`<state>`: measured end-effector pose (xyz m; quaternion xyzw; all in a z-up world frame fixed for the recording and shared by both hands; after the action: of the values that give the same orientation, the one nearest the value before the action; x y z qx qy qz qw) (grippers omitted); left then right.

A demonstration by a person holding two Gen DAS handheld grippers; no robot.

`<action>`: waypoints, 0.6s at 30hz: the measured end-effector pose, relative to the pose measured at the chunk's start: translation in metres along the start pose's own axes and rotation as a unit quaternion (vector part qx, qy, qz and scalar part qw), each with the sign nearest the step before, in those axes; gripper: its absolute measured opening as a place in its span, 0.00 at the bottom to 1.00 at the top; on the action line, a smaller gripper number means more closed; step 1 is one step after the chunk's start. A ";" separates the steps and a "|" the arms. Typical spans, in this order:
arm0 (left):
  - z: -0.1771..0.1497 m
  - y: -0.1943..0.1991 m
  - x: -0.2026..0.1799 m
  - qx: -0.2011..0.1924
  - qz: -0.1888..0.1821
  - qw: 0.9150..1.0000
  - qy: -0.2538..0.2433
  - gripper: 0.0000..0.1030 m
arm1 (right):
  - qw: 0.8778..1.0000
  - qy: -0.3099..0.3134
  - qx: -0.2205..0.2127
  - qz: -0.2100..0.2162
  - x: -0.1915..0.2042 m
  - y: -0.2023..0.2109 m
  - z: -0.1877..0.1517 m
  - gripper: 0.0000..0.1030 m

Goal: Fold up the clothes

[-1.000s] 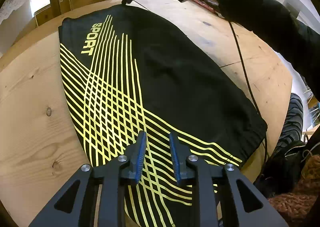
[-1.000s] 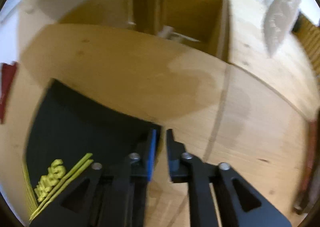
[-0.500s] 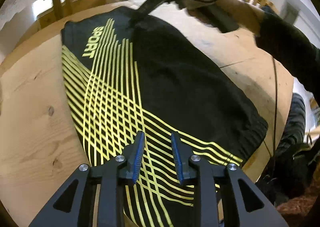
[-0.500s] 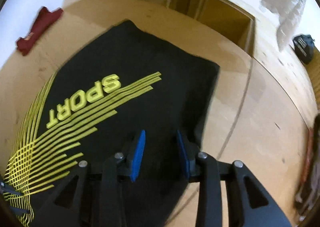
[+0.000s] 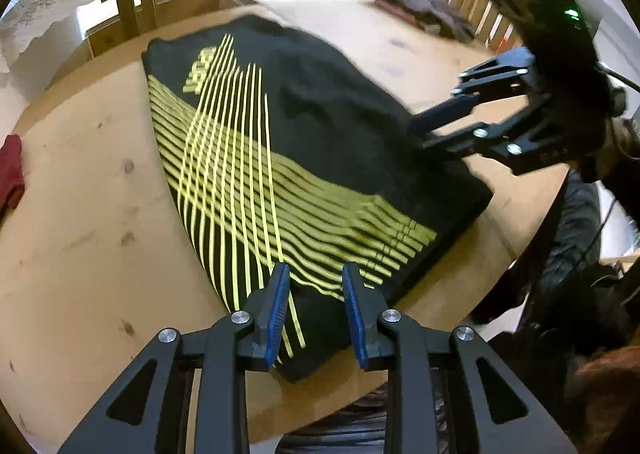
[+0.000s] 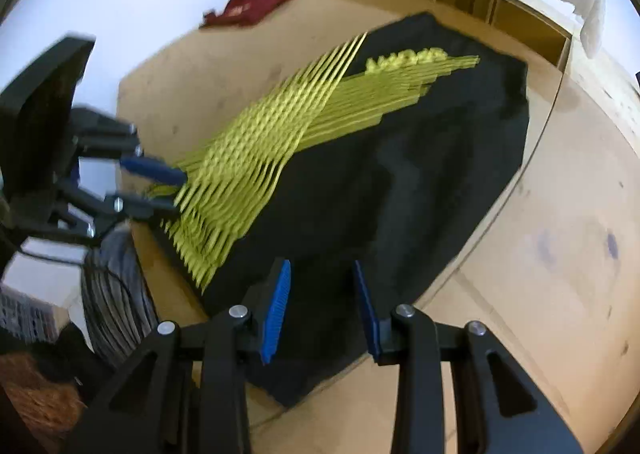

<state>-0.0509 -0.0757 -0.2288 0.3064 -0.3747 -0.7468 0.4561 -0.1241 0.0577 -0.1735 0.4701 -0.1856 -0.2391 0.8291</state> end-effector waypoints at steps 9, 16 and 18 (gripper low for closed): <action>-0.010 0.045 0.020 -0.031 0.008 0.999 0.011 0.26 | 0.999 -0.031 -0.022 -0.019 0.001 -0.001 -0.011 0.33; -0.037 0.044 0.023 0.008 0.019 1.000 0.017 0.26 | 0.999 0.034 -0.021 -0.032 0.042 -0.009 -0.006 0.33; -0.045 0.037 0.017 0.021 0.012 1.000 0.014 0.26 | 0.998 0.047 -0.010 -0.037 0.049 -0.021 -0.005 0.33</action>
<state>-0.0050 -0.1150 -0.2236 0.3220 -0.3875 -0.7288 0.4638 -0.0857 0.0236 -0.1905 0.4791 -0.1262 -0.2487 0.8323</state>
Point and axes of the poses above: each gripper's, at about its wrist camera, not at the fingertips, and y roughly against the way its jaws point, x to its left, z to its top, the point moved 6 cm from there along -y, roughly the way its jaws point, and after that the axes turned 4 degrees about -x, right-handed, at the moved point
